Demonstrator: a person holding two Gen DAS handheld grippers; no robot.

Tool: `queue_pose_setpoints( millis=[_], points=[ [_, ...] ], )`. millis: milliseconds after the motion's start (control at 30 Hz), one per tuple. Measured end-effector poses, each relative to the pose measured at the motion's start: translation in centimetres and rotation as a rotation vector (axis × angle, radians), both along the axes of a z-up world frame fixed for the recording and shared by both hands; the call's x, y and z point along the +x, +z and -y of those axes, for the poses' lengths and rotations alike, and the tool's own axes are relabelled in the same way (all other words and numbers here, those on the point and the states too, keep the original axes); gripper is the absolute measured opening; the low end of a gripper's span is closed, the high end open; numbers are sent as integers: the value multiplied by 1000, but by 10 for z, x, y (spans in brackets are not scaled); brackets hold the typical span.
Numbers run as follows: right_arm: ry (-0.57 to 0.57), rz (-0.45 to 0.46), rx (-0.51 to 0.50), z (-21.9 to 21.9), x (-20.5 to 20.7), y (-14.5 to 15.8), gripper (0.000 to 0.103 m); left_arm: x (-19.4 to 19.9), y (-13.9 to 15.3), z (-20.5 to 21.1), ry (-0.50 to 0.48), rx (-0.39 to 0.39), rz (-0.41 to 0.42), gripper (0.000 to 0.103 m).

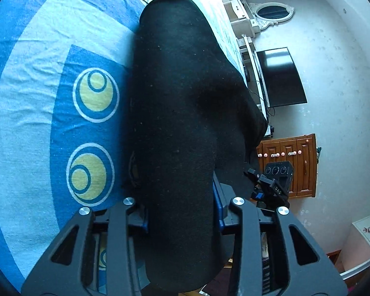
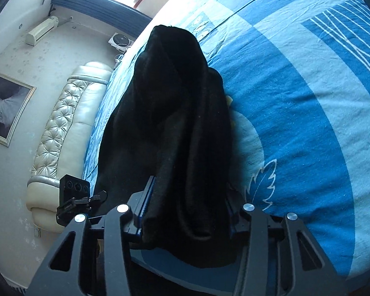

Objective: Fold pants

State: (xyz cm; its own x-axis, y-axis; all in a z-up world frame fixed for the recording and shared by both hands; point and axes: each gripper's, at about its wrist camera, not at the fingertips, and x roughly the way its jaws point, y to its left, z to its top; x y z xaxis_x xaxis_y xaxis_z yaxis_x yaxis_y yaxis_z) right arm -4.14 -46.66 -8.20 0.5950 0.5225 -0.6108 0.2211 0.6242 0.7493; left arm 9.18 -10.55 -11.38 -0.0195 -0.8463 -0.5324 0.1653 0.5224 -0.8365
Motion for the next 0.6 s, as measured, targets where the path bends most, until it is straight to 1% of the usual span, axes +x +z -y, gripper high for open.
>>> queue_pose_setpoints(
  millis=[133, 267, 467, 600],
  points=[
    [-19, 2, -20, -7, 1, 6, 43, -1, 12, -2, 7, 20, 39, 32],
    [-2, 10, -17, -13, 6, 5, 41, -2, 25, -11, 23, 38, 90, 31],
    [78, 31, 3, -53, 24, 6, 41, -2, 35, -57, 64, 71, 124, 31],
    [135, 41, 30, -86, 40, 4, 41, -3, 35, -94, 109, 77, 106, 31]
  ],
)
